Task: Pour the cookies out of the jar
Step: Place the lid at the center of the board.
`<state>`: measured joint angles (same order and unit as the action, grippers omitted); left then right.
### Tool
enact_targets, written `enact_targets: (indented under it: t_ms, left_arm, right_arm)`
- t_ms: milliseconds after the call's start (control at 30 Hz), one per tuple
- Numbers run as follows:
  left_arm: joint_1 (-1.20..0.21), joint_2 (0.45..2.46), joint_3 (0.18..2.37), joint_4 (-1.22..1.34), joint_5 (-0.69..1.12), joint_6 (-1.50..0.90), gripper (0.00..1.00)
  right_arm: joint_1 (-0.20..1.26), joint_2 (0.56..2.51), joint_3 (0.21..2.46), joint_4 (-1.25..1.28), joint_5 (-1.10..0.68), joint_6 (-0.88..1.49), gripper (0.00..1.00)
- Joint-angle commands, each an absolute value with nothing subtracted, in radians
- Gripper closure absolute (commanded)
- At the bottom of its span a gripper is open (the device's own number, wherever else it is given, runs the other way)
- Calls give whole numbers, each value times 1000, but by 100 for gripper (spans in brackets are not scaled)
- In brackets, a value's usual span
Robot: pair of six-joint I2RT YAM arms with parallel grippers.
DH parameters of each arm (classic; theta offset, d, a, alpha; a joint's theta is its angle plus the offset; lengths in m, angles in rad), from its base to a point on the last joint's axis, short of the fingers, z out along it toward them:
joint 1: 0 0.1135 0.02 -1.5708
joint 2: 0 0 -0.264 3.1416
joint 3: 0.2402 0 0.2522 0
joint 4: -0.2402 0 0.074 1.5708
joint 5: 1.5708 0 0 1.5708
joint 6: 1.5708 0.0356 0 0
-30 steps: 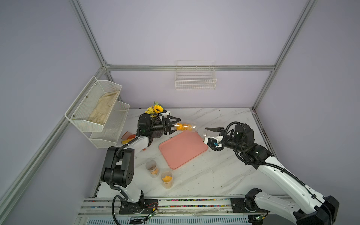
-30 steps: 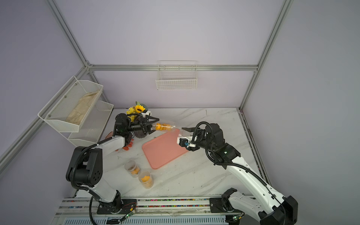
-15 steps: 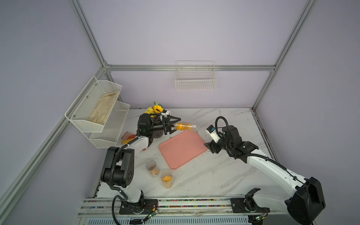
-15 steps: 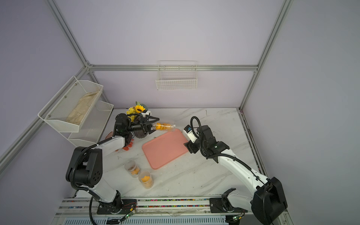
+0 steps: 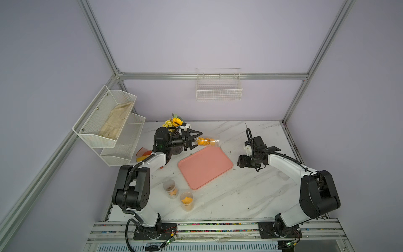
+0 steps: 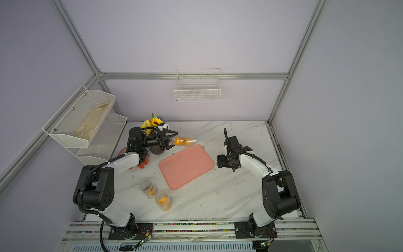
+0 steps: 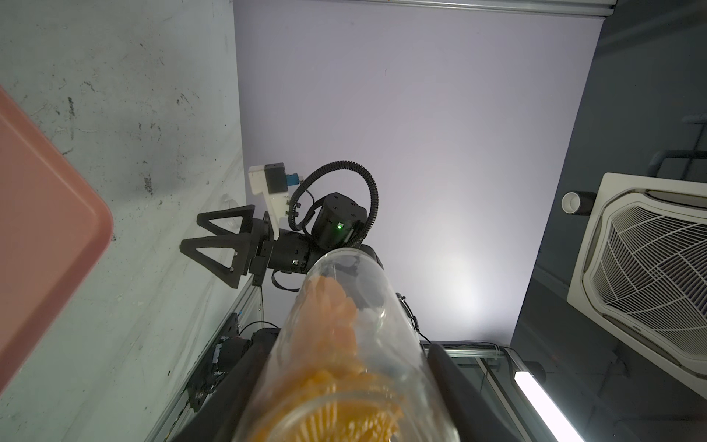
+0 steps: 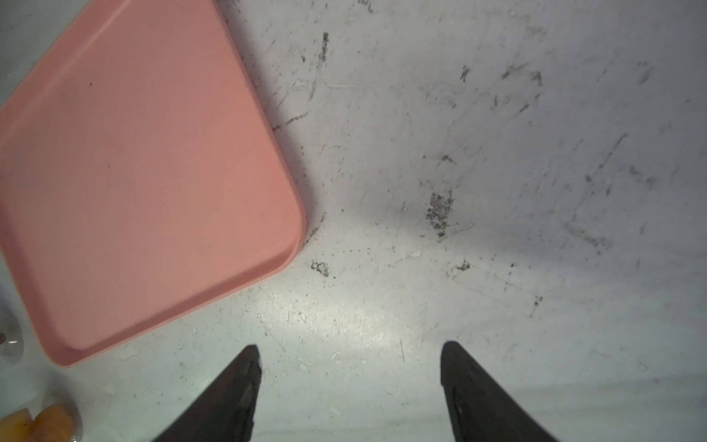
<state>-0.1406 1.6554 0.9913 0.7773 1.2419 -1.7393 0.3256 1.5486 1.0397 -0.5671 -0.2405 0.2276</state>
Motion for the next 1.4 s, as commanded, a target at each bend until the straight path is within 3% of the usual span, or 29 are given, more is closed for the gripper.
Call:
enact_targets:
  t_ms: [0, 200, 300, 367, 600, 1033, 1367]
  left_arm:
    - [-145, 1602, 1060, 790, 1241, -1699, 44]
    - [-145, 1598, 1055, 751, 1249, -1661, 44]
    - [-148, 1591, 1050, 729, 1250, -1639, 44]
    - [-154, 1583, 1049, 689, 1250, -1609, 44]
    - [-175, 1557, 1052, 607, 1238, -1544, 44]
    - [-189, 1575, 1078, 591, 1234, -1546, 44]
    - [-188, 1604, 1091, 592, 1239, -1543, 44]
  right_arm:
    - [292, 1571, 1080, -636, -277, 374, 22]
    - [196, 1636, 1184, -780, -309, 453, 16]
    - [106, 1632, 1189, -850, -231, 466, 14]
    - [28, 1623, 1173, -863, -200, 467, 3]
    - [-207, 1723, 1180, -863, 22, 392, 3]
    - [-244, 1862, 1329, -830, 150, 316, 3]
    - [-293, 1878, 1291, -817, 161, 304, 3]
